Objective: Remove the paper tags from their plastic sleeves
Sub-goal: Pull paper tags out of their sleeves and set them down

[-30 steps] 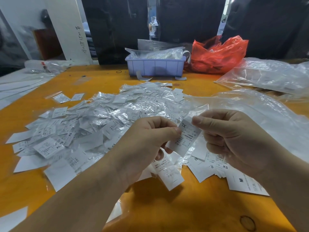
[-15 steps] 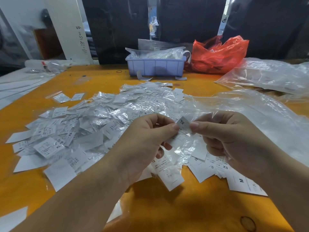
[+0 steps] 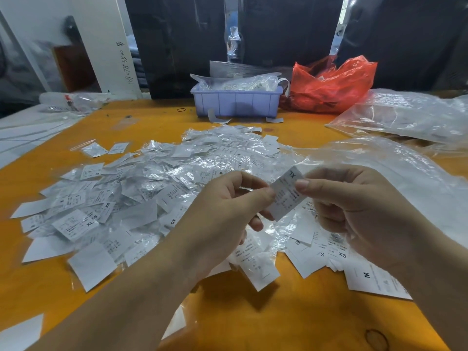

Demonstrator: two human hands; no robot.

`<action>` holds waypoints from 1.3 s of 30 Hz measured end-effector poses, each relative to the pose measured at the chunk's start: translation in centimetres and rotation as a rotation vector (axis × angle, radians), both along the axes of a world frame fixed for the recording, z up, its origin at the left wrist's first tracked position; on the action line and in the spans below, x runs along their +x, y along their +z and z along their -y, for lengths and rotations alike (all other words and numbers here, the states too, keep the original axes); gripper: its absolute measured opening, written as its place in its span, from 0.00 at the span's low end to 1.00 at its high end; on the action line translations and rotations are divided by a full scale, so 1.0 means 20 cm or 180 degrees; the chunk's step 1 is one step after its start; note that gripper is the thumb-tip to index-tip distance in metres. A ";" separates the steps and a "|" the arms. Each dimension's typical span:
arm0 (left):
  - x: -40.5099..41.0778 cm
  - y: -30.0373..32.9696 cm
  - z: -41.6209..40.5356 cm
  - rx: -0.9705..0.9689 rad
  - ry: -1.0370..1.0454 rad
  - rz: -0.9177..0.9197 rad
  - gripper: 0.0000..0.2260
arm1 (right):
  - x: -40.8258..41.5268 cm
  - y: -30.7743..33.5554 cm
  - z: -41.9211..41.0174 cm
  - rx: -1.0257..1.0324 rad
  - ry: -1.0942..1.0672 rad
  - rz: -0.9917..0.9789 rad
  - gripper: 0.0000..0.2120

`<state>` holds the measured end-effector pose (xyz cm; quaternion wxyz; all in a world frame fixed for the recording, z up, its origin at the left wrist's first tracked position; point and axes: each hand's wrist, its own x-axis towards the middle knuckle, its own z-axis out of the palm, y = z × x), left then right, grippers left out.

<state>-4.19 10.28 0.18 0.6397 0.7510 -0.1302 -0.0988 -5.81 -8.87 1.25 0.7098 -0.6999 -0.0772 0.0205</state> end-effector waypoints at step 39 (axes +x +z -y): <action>0.03 0.01 -0.04 -0.0291 0.0763 0.0448 0.04 | -0.02 0.00 -0.01 -0.1492 0.0206 0.0075 0.02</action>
